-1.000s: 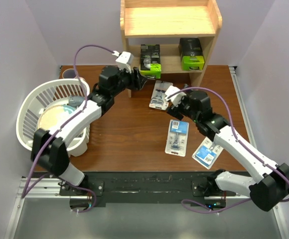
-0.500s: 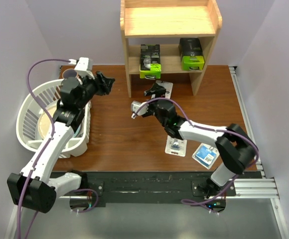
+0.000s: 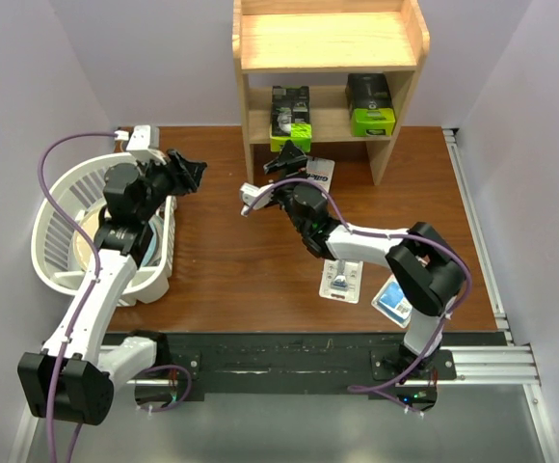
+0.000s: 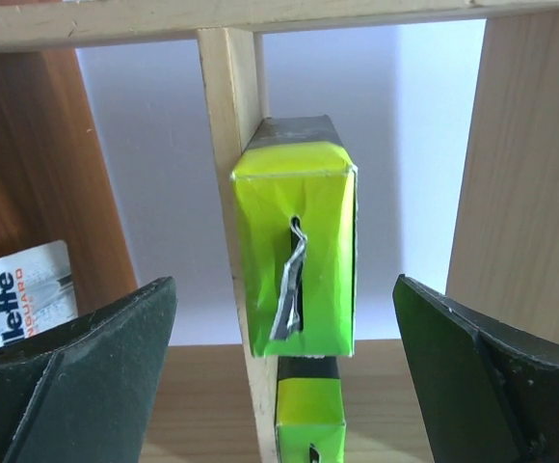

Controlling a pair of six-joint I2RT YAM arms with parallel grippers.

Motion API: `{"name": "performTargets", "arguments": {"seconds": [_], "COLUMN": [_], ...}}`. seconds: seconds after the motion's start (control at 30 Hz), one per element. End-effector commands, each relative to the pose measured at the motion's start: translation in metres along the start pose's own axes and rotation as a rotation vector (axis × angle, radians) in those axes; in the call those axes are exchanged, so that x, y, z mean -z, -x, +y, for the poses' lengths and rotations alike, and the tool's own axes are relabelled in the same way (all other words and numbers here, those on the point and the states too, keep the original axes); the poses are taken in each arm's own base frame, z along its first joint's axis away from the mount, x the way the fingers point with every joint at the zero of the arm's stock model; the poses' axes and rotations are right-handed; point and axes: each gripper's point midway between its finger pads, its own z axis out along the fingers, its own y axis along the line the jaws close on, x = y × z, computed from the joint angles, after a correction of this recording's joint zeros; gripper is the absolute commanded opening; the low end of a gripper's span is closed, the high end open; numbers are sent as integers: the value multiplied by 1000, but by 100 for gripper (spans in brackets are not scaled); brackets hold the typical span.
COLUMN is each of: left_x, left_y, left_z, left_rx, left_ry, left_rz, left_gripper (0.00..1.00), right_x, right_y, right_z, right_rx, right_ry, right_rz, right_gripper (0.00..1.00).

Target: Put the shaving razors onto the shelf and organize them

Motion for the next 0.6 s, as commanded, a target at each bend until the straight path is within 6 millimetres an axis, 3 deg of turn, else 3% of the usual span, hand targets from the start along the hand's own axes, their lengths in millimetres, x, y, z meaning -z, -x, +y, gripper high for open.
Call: {"name": "performTargets", "arguments": {"seconds": [0.0,0.1,0.4,0.57], "left_x": [1,1,-2,-5], "left_y": [16,16,11,8], "left_z": [-9,-8,-1,2], "left_rx": [21,27,61,81], "left_ry": [-53,-53,-43,-43], "left_rz": [-68,-68,-72,-65], "left_gripper": [56,56,55,55], "right_x": [-14,-25,-42,-47], "right_y": [-3,-10,-36,-44], "right_z": [-33,-42,-41,-41], "right_rx": [-1,-7,-43,-136], "right_ry": [-110,-144,-119,-74], "right_rz": [35,66,139,185], "right_gripper": [99,99,96,71]}}
